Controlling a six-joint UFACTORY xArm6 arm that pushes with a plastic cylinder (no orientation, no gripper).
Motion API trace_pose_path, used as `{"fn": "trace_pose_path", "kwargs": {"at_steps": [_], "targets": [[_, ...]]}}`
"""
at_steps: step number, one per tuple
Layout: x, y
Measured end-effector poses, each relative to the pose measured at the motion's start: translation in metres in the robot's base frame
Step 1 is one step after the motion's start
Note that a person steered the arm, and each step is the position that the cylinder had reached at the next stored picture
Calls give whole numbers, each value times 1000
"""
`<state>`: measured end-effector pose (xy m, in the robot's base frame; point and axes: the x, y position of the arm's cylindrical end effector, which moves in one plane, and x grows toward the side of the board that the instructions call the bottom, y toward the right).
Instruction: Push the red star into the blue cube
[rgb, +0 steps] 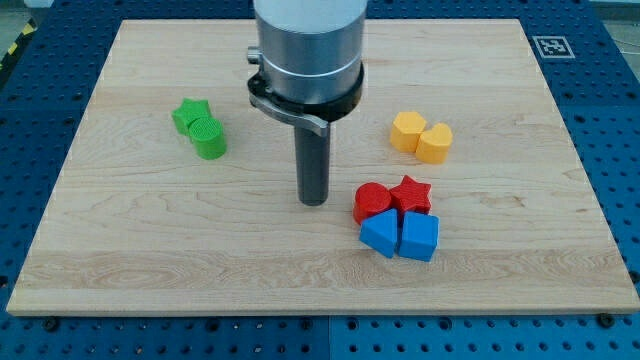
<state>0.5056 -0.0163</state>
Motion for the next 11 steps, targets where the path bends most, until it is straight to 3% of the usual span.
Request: {"fn": "trace_pose_path", "kwargs": {"at_steps": [1, 2, 4, 11], "targets": [[-60, 11], [-82, 25], [-39, 37], [-25, 91]]}}
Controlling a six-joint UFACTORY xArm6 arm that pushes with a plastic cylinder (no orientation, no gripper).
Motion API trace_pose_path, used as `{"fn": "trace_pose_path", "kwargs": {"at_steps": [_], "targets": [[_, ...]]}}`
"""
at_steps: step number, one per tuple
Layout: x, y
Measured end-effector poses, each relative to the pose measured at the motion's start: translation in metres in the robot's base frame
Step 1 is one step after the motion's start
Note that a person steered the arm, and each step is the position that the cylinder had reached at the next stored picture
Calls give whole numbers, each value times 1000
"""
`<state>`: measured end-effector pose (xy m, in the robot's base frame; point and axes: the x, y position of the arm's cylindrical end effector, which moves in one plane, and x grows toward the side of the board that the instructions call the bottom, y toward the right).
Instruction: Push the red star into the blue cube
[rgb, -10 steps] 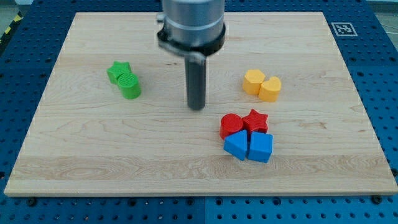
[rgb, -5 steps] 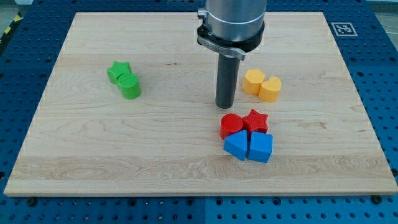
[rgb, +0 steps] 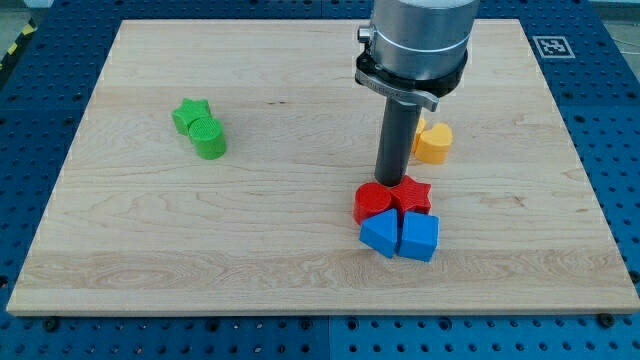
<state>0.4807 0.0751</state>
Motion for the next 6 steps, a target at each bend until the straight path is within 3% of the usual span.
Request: {"fn": "trace_pose_path", "kwargs": {"at_steps": [3, 4, 6], "targets": [[16, 4], [-8, -4], [-9, -6]]}}
